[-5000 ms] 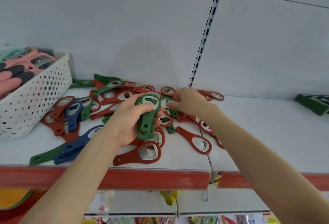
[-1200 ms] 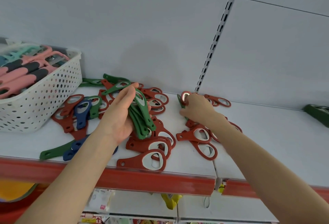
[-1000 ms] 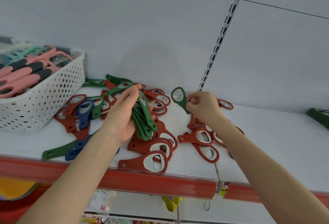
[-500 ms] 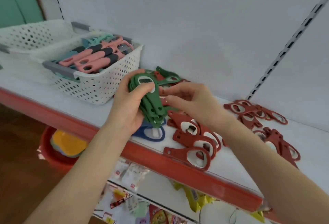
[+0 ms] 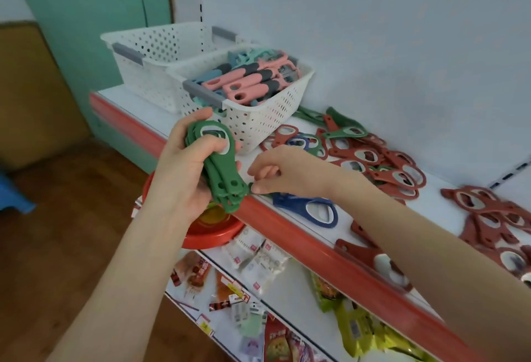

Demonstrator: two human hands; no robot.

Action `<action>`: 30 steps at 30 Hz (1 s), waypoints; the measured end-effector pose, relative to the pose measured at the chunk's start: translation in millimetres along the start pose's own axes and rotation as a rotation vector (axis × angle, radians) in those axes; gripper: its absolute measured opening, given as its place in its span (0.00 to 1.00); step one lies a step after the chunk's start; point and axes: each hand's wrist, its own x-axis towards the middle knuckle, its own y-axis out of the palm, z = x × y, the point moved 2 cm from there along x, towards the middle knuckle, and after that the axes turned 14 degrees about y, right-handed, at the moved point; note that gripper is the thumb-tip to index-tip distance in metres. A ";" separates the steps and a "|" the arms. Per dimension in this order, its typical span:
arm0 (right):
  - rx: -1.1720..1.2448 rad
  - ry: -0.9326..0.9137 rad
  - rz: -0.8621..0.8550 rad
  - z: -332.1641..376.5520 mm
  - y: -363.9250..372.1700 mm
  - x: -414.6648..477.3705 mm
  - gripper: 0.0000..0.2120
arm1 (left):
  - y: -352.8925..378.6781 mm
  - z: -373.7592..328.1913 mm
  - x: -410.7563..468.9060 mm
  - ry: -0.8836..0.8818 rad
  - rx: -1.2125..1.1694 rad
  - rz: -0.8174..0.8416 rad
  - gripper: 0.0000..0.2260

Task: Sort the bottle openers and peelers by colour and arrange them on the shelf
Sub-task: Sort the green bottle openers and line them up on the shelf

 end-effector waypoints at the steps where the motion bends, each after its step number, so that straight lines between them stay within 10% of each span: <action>1: 0.016 0.007 0.031 0.0 -1.3 1.7 0.15 | -2.3 -0.9 0.0 -0.006 -0.009 -0.003 0.17; 13: -0.105 0.119 -0.035 -9.3 -7.2 10.3 0.19 | -6.4 2.8 3.4 -0.080 -0.031 0.057 0.16; 20: 0.266 0.153 -0.421 -26.0 -47.5 -11.0 0.03 | 9.1 13.6 6.9 -0.189 -0.123 0.174 0.03; 26: 0.606 0.127 -0.915 -37.0 -67.0 -66.4 0.09 | 39.9 33.6 13.8 -0.246 -0.184 0.217 0.06; 30: 0.596 0.062 -0.891 -29.2 -30.3 -96.5 0.12 | 73.7 44.5 12.5 -0.206 -0.249 0.300 0.17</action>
